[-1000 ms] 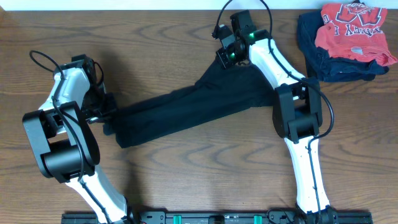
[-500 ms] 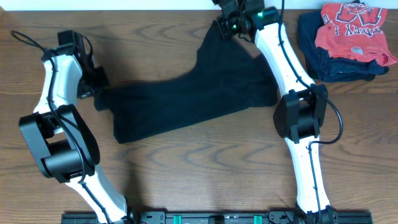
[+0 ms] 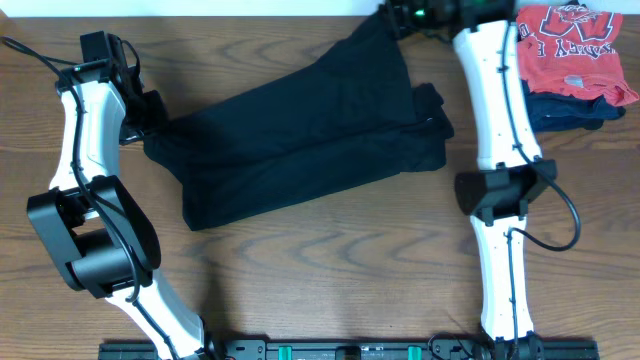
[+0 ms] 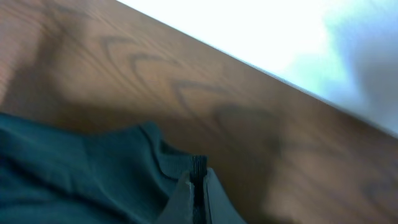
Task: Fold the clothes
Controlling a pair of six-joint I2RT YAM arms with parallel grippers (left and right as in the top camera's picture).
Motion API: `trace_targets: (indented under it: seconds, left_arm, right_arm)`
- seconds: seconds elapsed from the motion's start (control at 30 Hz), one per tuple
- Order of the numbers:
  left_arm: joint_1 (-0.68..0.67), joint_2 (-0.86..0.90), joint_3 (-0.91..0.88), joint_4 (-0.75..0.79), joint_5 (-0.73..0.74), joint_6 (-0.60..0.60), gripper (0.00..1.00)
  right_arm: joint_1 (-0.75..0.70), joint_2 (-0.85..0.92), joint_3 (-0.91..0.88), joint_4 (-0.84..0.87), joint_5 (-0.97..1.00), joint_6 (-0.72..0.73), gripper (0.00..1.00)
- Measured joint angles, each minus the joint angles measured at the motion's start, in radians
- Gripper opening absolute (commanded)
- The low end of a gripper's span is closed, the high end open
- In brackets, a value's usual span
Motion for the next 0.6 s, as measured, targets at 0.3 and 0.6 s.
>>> trace_targets:
  seconds: [0.3,0.6]
  left_arm:
    - [0.000,-0.046,0.000,-0.114,0.018,0.000,0.06]
    - [0.000,-0.049,-0.012,-0.208,0.029,0.000,0.06]
  right_arm:
    - [-0.115,0.000,0.026,-0.306,-0.071,-0.006,0.01]
    - [-0.121,-0.001,-0.011,-0.436,-0.034,-0.009,0.01]
